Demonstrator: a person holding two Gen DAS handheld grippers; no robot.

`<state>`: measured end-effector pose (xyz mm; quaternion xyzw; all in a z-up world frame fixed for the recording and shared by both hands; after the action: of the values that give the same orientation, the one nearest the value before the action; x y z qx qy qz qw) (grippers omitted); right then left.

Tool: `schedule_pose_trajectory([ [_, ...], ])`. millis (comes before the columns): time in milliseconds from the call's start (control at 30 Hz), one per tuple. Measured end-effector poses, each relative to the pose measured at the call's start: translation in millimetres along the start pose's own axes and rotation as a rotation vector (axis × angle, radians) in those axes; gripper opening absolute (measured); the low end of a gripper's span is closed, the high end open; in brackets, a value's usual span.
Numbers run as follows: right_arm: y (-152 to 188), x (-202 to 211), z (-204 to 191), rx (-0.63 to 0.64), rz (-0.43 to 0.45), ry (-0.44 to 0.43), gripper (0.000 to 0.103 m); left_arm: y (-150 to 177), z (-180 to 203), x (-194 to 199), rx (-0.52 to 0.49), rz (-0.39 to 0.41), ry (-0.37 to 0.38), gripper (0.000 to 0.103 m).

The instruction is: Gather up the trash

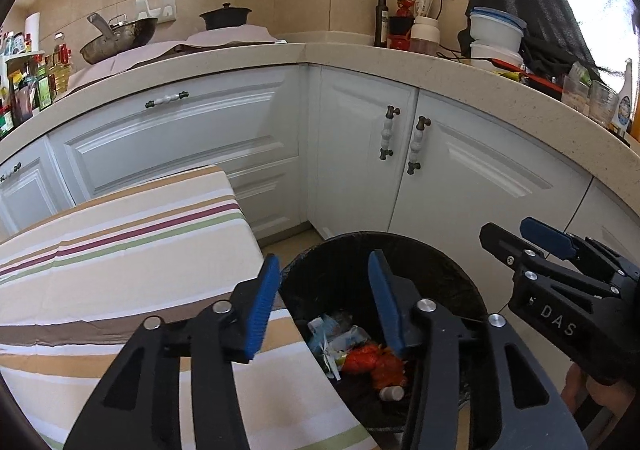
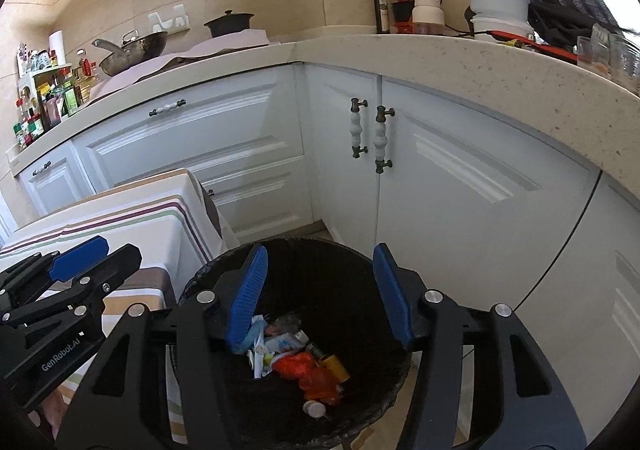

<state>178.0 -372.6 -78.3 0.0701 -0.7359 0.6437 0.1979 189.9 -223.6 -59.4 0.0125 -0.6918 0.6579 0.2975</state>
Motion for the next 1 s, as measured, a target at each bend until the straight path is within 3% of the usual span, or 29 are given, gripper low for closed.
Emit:
schedule_pose_trajectory([
  [267, -1, 8, 3, -0.005, 0.008, 0.016, 0.058, -6, 0, 7, 0.000, 0.030, -0.011, 0.062],
  [733, -5, 36, -5, 0.010, 0.030, 0.020, 0.068, -17, -6, 40, 0.004, 0.093, -0.025, 0.075],
  [1000, -14, 69, -13, 0.021, 0.082, 0.027, 0.079, -21, -12, 68, 0.007, 0.131, -0.036, 0.080],
])
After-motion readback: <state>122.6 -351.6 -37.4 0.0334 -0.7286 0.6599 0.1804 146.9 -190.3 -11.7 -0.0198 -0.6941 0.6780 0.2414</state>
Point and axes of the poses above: each gripper's, at about its wrist camera, not at the fingertips, and x roughly against the way its jaws point, z to its right, y to its underside, the point moved 7 cm from there along -x, roughly the way its jaws point, and after that the axes turned 11 degrees about z, right-handed, at the moved point
